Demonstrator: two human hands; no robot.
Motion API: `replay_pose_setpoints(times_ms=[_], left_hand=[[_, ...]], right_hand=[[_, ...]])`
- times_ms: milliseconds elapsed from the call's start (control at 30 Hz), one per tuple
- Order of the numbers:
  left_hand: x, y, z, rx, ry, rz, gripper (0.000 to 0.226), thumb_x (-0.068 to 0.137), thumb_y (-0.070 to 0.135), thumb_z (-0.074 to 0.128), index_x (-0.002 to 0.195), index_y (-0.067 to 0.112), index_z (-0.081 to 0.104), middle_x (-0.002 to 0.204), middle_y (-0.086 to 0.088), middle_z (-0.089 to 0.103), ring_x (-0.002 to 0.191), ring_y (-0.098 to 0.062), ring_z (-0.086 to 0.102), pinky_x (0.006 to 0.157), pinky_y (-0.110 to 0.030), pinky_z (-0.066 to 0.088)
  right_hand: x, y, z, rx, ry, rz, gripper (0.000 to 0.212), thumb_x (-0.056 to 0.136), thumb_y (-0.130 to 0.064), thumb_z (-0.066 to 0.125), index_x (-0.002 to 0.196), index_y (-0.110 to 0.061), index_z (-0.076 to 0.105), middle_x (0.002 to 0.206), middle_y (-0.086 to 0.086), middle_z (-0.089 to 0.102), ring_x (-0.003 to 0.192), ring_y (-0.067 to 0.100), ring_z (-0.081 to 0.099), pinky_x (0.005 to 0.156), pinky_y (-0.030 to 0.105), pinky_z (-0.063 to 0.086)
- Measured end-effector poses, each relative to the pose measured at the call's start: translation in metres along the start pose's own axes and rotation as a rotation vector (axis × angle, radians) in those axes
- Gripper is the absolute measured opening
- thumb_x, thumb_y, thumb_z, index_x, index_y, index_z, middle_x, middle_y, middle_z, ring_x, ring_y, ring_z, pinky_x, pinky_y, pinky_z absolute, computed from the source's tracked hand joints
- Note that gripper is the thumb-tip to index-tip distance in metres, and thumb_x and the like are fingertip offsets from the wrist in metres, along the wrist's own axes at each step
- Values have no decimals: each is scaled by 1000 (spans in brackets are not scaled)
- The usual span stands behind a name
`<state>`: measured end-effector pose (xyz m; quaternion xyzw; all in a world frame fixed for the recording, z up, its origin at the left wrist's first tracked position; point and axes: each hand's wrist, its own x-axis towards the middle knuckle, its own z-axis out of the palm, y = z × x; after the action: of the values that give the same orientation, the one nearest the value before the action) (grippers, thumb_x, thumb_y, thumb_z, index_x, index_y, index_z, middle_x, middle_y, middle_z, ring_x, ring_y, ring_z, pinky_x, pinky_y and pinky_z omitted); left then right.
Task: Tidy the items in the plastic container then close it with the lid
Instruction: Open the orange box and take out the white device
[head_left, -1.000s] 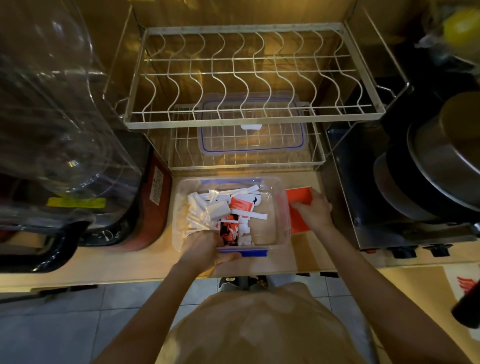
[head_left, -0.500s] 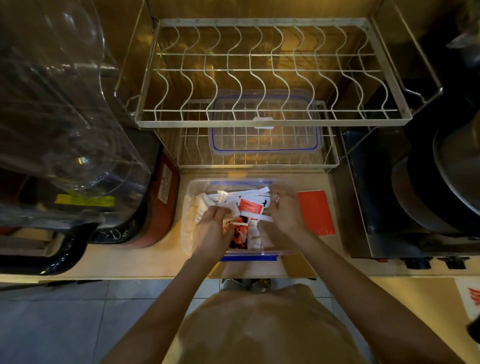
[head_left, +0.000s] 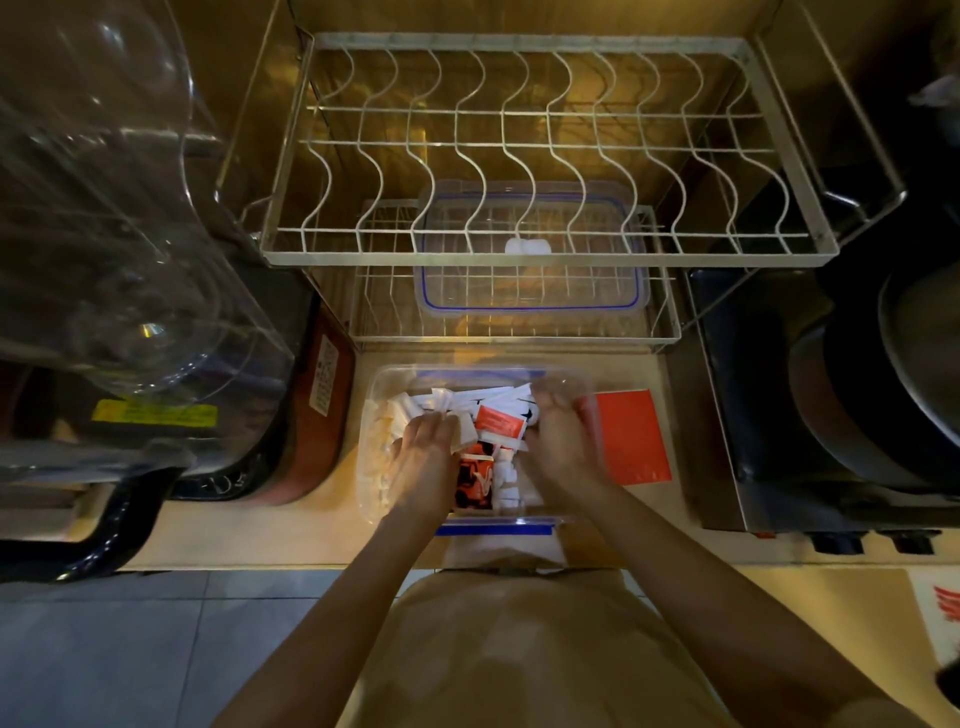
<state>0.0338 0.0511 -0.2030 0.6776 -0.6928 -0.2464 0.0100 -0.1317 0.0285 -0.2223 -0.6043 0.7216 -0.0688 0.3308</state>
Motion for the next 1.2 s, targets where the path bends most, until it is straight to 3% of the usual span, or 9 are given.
replay_pose_setpoints(times_ms=[133, 333, 500, 633, 733, 800, 900, 1067, 1200], left_hand=[[-3, 3, -3, 3, -4, -14, 43, 88, 9, 48, 129, 18, 43, 139, -6, 45, 132, -24, 34, 105, -39, 31], [-6, 5, -6, -19, -1, -35, 42, 88, 13, 50, 130, 17, 42, 138, -9, 45, 127, -25, 40, 103, -38, 35], [-10, 5, -6, -51, 37, -21, 37, 90, 18, 47, 127, 17, 44, 137, -8, 47, 127, -25, 40, 103, -40, 35], [-11, 4, -6, -79, 67, 16, 36, 91, 25, 48, 126, 17, 46, 135, -8, 49, 124, -26, 43, 100, -40, 36], [-12, 4, -6, -119, 84, 48, 36, 89, 24, 52, 124, 14, 50, 131, -11, 53, 121, -28, 46, 100, -41, 37], [-12, 7, -8, -151, 91, 68, 37, 89, 24, 54, 124, 13, 51, 131, -12, 54, 122, -28, 47, 101, -41, 37], [-8, 23, -15, -174, 119, 164, 38, 86, 22, 60, 122, 11, 55, 127, -14, 58, 118, -30, 51, 99, -39, 41], [7, 71, -23, -241, 84, 322, 35, 85, 23, 61, 119, 14, 57, 128, -9, 58, 119, -27, 51, 98, -35, 40], [20, 106, -17, -208, 80, 467, 32, 83, 24, 65, 113, 13, 62, 121, -8, 65, 109, -27, 60, 94, -37, 44]], right_hand=[[2, -1, 2, -82, 41, -24, 74, 81, -3, 66, 144, -8, 28, 145, 13, 35, 132, 25, 37, 109, 33, 35], [1, -3, -4, 20, 73, -13, 41, 84, 1, 59, 122, -11, 48, 116, 8, 56, 105, 22, 58, 84, 31, 51], [-7, -9, -5, -22, 38, 43, 40, 89, -9, 57, 127, -8, 47, 121, 9, 53, 88, 18, 61, 66, 25, 53], [-13, -19, -20, -128, -9, 97, 11, 84, -16, 63, 89, -7, 61, 84, 9, 65, 72, 21, 61, 65, 27, 48], [-20, -19, -36, 1, 5, 125, 20, 80, -22, 68, 69, -14, 55, 67, 1, 57, 60, 15, 55, 53, 22, 42], [-28, -20, -50, 64, 34, 107, 17, 78, -25, 71, 73, -12, 61, 65, -1, 58, 56, 11, 53, 47, 20, 38], [-44, -15, -70, 131, 100, 36, 33, 74, -24, 72, 106, -16, 68, 89, 1, 69, 78, 13, 62, 63, 21, 42], [-68, 25, -81, 197, 328, 109, 44, 75, -40, 72, 113, -18, 65, 106, 3, 69, 95, 16, 64, 81, 31, 54], [-84, 55, -72, 133, 430, 319, 45, 77, -49, 65, 110, -18, 65, 103, 5, 69, 90, 21, 66, 75, 31, 54]])
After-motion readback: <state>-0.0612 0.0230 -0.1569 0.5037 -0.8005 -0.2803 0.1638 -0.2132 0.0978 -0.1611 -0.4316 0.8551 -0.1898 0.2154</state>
